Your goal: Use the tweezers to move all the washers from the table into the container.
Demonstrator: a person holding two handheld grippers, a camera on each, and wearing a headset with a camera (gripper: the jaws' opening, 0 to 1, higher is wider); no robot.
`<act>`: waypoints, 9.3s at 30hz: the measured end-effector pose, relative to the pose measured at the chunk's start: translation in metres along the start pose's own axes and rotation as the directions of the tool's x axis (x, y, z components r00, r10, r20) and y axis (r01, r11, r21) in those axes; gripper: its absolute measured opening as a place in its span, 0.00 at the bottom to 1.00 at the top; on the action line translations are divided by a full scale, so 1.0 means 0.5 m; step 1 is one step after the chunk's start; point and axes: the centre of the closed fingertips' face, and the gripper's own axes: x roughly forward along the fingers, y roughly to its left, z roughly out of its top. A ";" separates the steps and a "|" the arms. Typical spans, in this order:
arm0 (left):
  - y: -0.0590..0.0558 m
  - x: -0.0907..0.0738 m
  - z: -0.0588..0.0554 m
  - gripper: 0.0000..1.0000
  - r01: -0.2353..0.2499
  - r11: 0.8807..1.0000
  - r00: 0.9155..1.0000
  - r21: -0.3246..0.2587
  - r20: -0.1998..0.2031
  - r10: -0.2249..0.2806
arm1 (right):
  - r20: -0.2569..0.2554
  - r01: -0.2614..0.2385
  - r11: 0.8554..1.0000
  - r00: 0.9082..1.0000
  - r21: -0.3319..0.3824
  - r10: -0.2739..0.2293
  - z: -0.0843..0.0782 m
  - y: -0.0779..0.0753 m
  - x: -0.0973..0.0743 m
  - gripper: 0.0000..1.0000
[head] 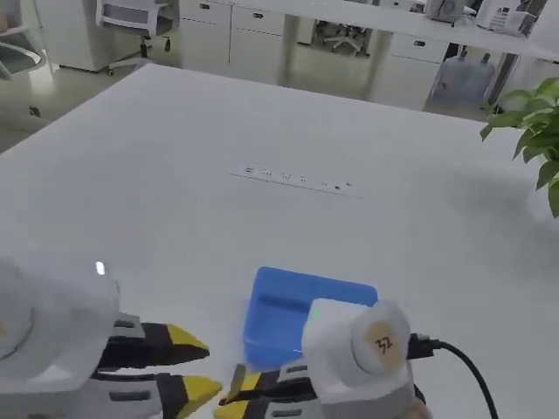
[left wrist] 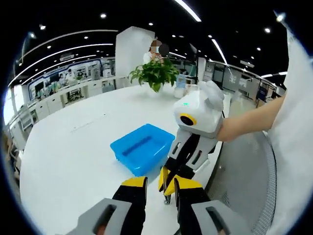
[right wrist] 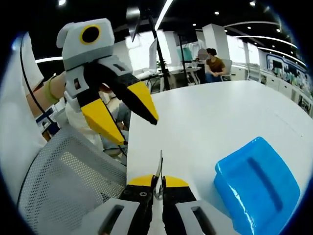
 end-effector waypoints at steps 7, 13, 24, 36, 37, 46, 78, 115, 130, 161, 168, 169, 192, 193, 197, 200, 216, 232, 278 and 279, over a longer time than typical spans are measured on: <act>0.000 -0.022 -0.008 0.34 -0.074 0.994 0.994 -0.084 0.071 0.080 | 0.053 0.010 0.995 0.998 0.104 -0.016 -0.005 -0.011 -0.026 0.02; -0.007 -0.025 0.010 0.46 -0.087 0.988 0.982 -0.129 0.154 0.106 | 0.162 0.027 0.983 0.985 0.184 -0.057 0.031 -0.020 -0.089 0.02; 0.003 -0.017 0.037 0.66 -0.172 0.977 0.955 -0.126 0.222 0.197 | 0.268 0.168 0.955 0.935 0.243 -0.233 0.068 -0.094 -0.230 0.02; 0.032 0.010 0.046 0.99 -0.352 0.935 0.902 -0.046 0.251 0.352 | 0.196 0.374 0.878 0.876 0.298 -0.440 0.035 -0.234 -0.288 0.02; 0.027 0.016 0.044 0.99 -0.347 0.938 0.907 -0.022 0.245 0.341 | 0.193 0.377 0.877 0.876 0.299 -0.442 0.033 -0.240 -0.286 0.02; 0.034 0.027 0.040 0.99 -0.339 0.938 0.898 -0.074 0.272 0.346 | 0.099 0.460 0.869 0.871 0.182 -0.481 0.003 -0.297 -0.260 0.02; 0.054 0.016 0.025 0.95 -0.370 0.920 0.879 -0.128 0.272 0.392 | 0.230 0.413 0.893 0.865 0.177 -0.445 0.049 -0.236 -0.270 0.03; 0.053 0.020 0.020 0.93 -0.343 0.926 0.886 -0.158 0.271 0.375 | 0.075 0.191 0.973 0.977 0.130 -0.201 -0.066 -0.076 -0.147 0.03; 0.050 0.023 0.016 0.92 -0.335 0.930 0.895 -0.151 0.259 0.364 | -0.035 0.142 0.970 0.988 -0.198 -0.152 -0.072 -0.018 -0.122 0.02; 0.052 0.017 0.021 0.90 -0.336 0.926 0.886 -0.170 0.277 0.372 | 0.297 0.245 0.959 0.913 0.145 -0.278 0.115 -0.146 -0.262 0.02; 0.053 0.018 0.019 0.90 -0.335 0.926 0.887 -0.173 0.275 0.372 | 0.311 0.320 0.891 0.853 0.320 -0.419 0.121 -0.255 -0.285 0.02; 0.053 0.017 0.019 0.90 -0.334 0.926 0.887 -0.174 0.275 0.372 | 0.296 0.327 0.885 0.855 0.332 -0.427 0.115 -0.263 -0.282 0.02; 0.056 0.017 0.015 0.89 -0.340 0.924 0.888 -0.177 0.262 0.377 | 0.006 0.385 0.892 0.918 0.236 -0.397 0.003 -0.295 -0.191 0.02; 0.055 0.018 0.016 0.89 -0.337 0.925 0.889 -0.177 0.264 0.375 | 0.003 0.387 0.891 0.917 0.237 -0.399 0.002 -0.298 -0.192 0.02; 0.053 0.017 0.020 0.90 -0.331 0.926 0.887 -0.180 0.276 0.370 | 0.002 0.395 0.888 0.913 0.233 -0.407 -0.002 -0.306 -0.197 0.02; 0.053 0.018 0.019 0.90 -0.330 0.927 0.888 -0.179 0.273 0.369 | 0.013 0.393 0.888 0.913 0.240 -0.407 -0.001 -0.306 -0.199 0.03; 0.055 0.019 0.013 0.88 -0.333 0.926 0.892 -0.178 0.260 0.370 | 0.245 0.296 0.918 0.900 0.263 -0.360 0.078 -0.196 -0.235 0.03; 0.052 0.020 0.011 0.85 -0.320 0.930 0.897 -0.184 0.258 0.359 | 0.136 0.144 0.962 0.974 0.231 -0.179 -0.013 -0.081 -0.138 0.03; 0.053 0.018 0.011 0.84 -0.320 0.929 0.896 -0.186 0.260 0.361 | 0.220 0.218 0.976 0.951 0.025 -0.218 0.090 -0.096 -0.216 0.02; 0.053 0.018 0.011 0.84 -0.321 0.929 0.896 -0.184 0.260 0.361 | 0.235 0.222 0.974 0.946 0.036 -0.224 0.097 -0.102 -0.220 0.02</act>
